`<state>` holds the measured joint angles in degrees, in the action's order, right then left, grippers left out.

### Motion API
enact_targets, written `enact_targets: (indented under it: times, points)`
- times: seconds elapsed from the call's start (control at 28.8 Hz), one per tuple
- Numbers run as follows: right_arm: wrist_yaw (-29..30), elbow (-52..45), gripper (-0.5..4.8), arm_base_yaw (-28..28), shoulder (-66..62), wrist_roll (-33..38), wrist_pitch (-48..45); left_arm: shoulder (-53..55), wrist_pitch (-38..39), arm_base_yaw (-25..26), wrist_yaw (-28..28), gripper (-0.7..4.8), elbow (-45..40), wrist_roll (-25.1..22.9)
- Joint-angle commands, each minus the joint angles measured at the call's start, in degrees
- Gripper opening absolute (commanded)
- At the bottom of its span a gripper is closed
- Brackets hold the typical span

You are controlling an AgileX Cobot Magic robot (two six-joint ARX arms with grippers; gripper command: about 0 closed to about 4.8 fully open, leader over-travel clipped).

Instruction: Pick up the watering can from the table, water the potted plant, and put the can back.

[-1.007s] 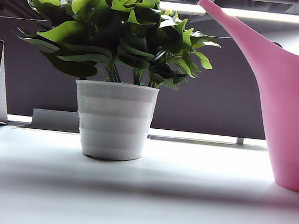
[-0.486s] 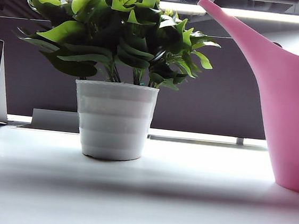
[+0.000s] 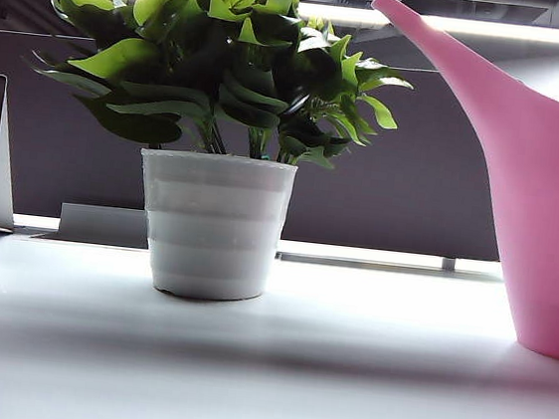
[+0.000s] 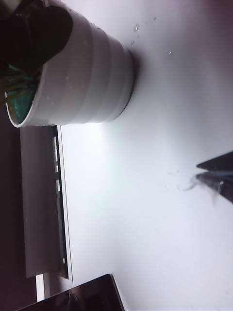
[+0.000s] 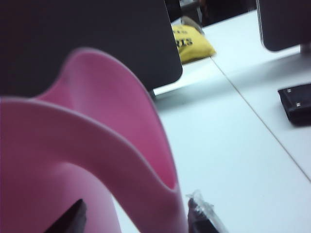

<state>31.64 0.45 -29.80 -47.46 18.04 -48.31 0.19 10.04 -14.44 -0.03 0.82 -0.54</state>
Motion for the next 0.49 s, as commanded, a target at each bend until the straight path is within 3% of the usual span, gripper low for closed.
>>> enact_targets:
  times: [0.03,0.31,0.38,0.49]
  points:
    - [-1.14,-0.07,2.66,-0.02,4.81,0.20,5.88,0.04,0.22,-0.07,0.07,-0.05,-0.33,-0.11]
    - [-1.53,-0.04,2.62,-0.02,20.28,0.20,21.00,0.04,0.22,-0.07,0.09,-0.05,-0.33,-0.11]
    - [-1.70,-0.02,2.22,-0.02,25.09,0.17,25.44,0.04,0.22,-0.04,0.07,-0.05,-0.33,-0.11]
    - [-1.66,0.07,1.20,-0.02,32.54,0.13,32.63,0.04,0.22,0.04,0.07,-0.05,-0.33,-0.11]
